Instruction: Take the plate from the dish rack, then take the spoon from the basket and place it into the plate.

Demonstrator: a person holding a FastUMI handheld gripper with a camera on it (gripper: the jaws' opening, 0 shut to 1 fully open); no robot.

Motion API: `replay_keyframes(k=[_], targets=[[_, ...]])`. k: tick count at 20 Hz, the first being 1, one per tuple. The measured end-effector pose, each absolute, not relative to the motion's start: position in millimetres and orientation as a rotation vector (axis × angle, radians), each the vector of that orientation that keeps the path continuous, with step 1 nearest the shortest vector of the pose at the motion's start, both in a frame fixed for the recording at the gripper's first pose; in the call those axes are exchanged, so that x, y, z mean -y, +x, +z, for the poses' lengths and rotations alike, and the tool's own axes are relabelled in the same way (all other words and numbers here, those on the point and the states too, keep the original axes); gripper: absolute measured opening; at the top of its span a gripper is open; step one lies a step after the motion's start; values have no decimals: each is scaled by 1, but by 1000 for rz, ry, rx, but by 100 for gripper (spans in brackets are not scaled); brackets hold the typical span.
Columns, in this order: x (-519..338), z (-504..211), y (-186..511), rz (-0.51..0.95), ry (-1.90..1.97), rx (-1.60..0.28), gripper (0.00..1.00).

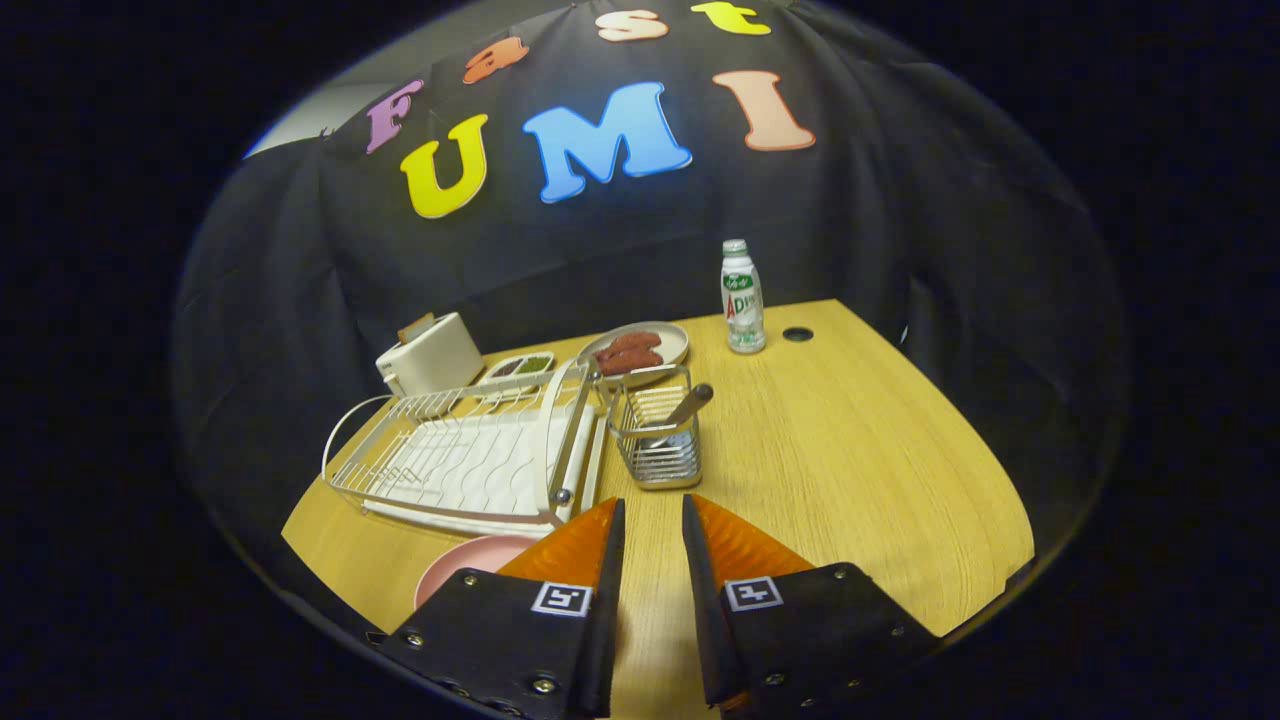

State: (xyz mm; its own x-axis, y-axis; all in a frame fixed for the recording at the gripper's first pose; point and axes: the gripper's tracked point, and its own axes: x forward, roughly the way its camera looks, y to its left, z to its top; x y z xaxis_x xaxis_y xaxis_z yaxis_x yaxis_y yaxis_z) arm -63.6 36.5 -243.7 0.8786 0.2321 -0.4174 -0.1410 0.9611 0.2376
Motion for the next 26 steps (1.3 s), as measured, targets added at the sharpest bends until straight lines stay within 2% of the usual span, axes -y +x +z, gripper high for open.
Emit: replay_keyframes(k=[4, 16, 19, 20, 23, 24, 26], targets=[[-21, -236, -40, 146, 131, -305, 34], [-32, -251, 45, 202, 210, -209, 34], [-30, -248, 55, 175, 207, -192, 34], [-29, -250, 61, 148, 197, -200, 22], [-32, -250, 61, 137, 207, -217, 19], [-34, -251, 59, 137, 210, -227, 12], [-34, -244, 62, 123, 222, -224, 12]])
